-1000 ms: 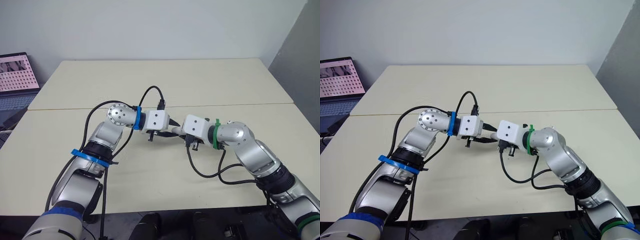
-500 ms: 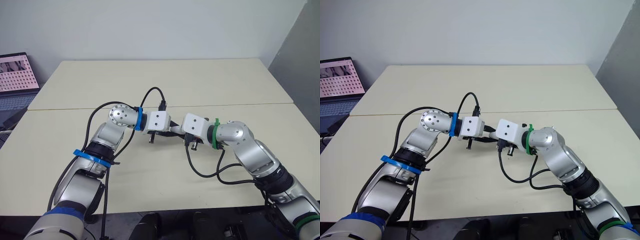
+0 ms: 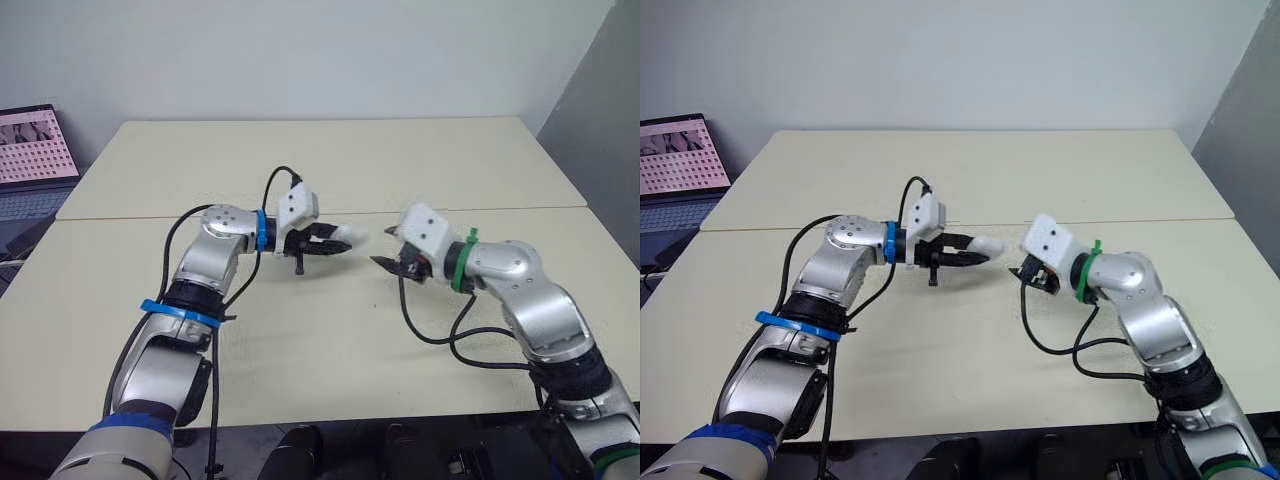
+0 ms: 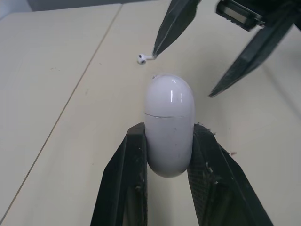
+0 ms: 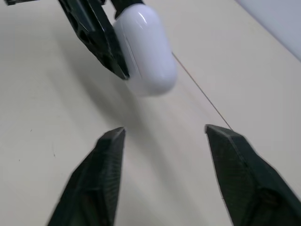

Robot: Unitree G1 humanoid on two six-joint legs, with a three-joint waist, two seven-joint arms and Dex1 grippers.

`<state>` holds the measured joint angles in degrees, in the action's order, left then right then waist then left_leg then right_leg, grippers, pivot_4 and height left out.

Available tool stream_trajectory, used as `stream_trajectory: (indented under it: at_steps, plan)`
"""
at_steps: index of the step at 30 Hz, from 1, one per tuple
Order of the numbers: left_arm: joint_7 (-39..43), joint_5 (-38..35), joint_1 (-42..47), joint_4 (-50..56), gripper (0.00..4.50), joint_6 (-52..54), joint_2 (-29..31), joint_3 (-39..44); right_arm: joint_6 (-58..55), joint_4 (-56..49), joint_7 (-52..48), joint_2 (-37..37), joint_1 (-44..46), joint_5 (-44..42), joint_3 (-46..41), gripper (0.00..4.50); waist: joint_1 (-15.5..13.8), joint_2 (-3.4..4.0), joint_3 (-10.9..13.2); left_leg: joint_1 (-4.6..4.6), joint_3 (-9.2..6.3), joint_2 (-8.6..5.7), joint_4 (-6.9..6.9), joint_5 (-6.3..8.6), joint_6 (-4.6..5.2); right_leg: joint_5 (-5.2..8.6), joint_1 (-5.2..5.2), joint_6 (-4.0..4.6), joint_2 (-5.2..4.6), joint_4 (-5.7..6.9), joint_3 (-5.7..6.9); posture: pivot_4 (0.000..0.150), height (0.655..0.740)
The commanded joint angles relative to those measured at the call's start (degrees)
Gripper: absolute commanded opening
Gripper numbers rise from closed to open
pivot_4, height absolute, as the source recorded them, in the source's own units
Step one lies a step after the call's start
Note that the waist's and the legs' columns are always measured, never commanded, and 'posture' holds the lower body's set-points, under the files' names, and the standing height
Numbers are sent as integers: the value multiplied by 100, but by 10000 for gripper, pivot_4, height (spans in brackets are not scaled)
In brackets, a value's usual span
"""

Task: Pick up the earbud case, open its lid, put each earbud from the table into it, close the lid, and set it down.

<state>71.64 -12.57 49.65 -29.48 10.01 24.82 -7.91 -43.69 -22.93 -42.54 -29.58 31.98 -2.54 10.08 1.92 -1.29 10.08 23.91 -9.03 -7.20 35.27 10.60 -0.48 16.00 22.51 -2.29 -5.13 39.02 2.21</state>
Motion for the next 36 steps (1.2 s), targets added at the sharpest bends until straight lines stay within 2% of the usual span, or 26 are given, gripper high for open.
stream_trajectory:
  at_steps: [1, 5, 11, 25, 36]
  plan:
    - [-223, -531, -86, 430, 7521, 848, -90, 401, -104, -347, 426, 325, 90, -240, -406, 43871, 1, 0, 0, 0, -2, 1, 0, 0, 0, 0, 0, 0, 0, 0, 1, 1500, 7400]
    - [-329, -846, -257, 913, 7521, 1467, -119, 517, -168, -301, 699, 588, 230, -306, -403, 44536, -2, 0, 0, 1, -2, 1, 1, -2, -4, 0, 0, 0, 0, 0, 0, 1500, 7400]
    - [-400, -1018, -429, 1415, 7521, 1835, -132, 485, -15, -34, 903, 702, 481, -323, -304, 44536, -7, 1, 0, 0, -1, 0, 3, -3, -5, -1, -1, 2, -1, 1, -2, 1500, 7400]
    - [-540, -1070, -575, 1527, 7521, 1852, -187, 451, -196, 343, 1183, 825, 976, -841, -965, 44536, -9, 1, 0, 0, 2, 0, 2, -3, -5, -1, -1, 2, -2, 0, -4, 1500, 7400]
    - [-521, -1089, -576, 1472, 7521, 1782, -152, 443, -375, -260, 459, 155, 408, -1338, -403, 44536, -1, 1, 0, -1, 3, 1, 2, 2, 2, -1, -2, 2, -3, -1, -5, 1500, 7400]
